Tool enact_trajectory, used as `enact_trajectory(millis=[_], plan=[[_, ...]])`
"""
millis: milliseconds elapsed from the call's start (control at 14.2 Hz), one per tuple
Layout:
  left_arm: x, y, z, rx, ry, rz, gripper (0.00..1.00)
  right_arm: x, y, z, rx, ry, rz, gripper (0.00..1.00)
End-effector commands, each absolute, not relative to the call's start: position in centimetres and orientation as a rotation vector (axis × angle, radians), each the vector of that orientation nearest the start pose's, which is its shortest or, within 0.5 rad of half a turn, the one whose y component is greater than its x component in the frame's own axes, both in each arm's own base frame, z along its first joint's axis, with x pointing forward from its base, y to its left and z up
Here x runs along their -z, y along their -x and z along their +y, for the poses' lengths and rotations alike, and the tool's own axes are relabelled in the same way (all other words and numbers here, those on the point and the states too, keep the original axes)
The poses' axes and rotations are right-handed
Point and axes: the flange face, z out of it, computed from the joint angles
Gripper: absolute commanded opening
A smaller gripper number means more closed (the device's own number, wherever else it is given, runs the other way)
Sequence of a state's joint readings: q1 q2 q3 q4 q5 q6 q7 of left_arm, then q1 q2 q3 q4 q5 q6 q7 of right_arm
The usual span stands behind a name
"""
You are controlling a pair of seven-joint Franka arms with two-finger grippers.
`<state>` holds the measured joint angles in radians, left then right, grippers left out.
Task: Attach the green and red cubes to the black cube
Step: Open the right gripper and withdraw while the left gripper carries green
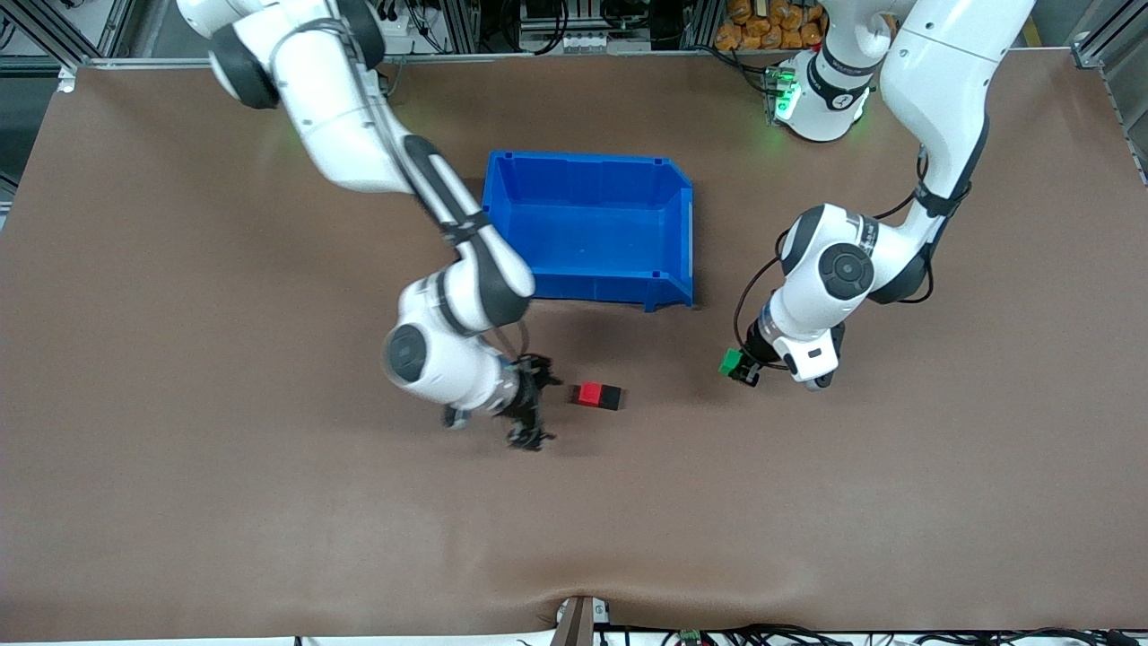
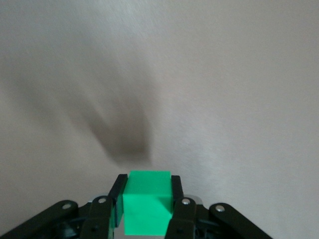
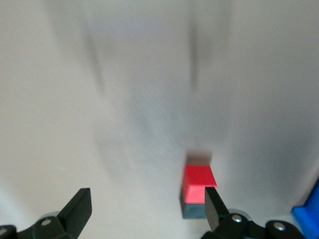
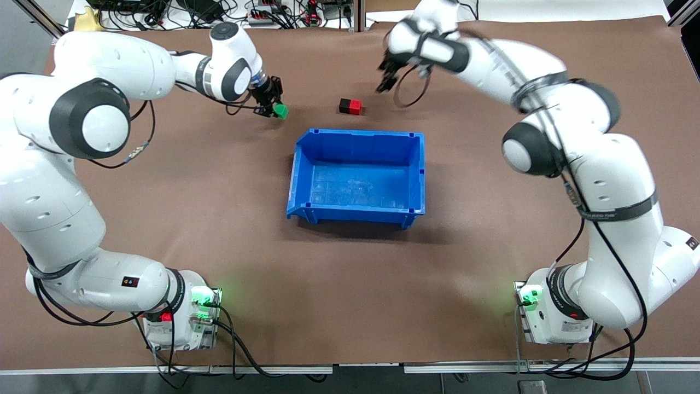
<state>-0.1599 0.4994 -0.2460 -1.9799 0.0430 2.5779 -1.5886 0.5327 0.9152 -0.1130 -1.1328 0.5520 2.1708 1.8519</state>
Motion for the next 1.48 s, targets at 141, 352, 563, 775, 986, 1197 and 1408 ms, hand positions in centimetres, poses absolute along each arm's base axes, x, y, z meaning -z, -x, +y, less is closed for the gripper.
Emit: enact_trajectory(millis=[141,352,563,775,986,1197,1408], plan=[[-22.7,-59.5,-28.4,-0.078,2.635,-1.970,0.00,-32.6,-73.4,26.7,-0.124,2.203,1.933,1.00],[-22.6,-61.3,-29.6,-0.117,2.516,-2.105,0.00,-36.7,-73.2,18.4,-0.258,2.484,1.715,1.00],[-23.1,-63.1,-31.6,-0.169,2.416,-2.153,0.00,-42.7,-72.4,9.3,-0.312,2.623,1.470,1.00],[-23.1,-63.1,-31.9,-0.172,2.406,-2.163,0.00,-47.9,-70.1,-0.2,-0.351,2.698,1.292,1.00],[-22.9,-63.1,-31.9,-0.173,2.405,-2.160,0.00,-53.4,-65.6,-8.8,-0.412,2.760,1.023,1.00],[-22.5,-63.3,-31.8,-0.198,2.386,-2.169,0.00,-59.1,-60.3,-11.9,-0.408,2.861,0.837,1.00],[-22.6,-64.3,-32.7,-0.251,2.365,-2.197,0.00,-63.1,-55.7,-12.0,-0.330,3.067,0.364,1.00]])
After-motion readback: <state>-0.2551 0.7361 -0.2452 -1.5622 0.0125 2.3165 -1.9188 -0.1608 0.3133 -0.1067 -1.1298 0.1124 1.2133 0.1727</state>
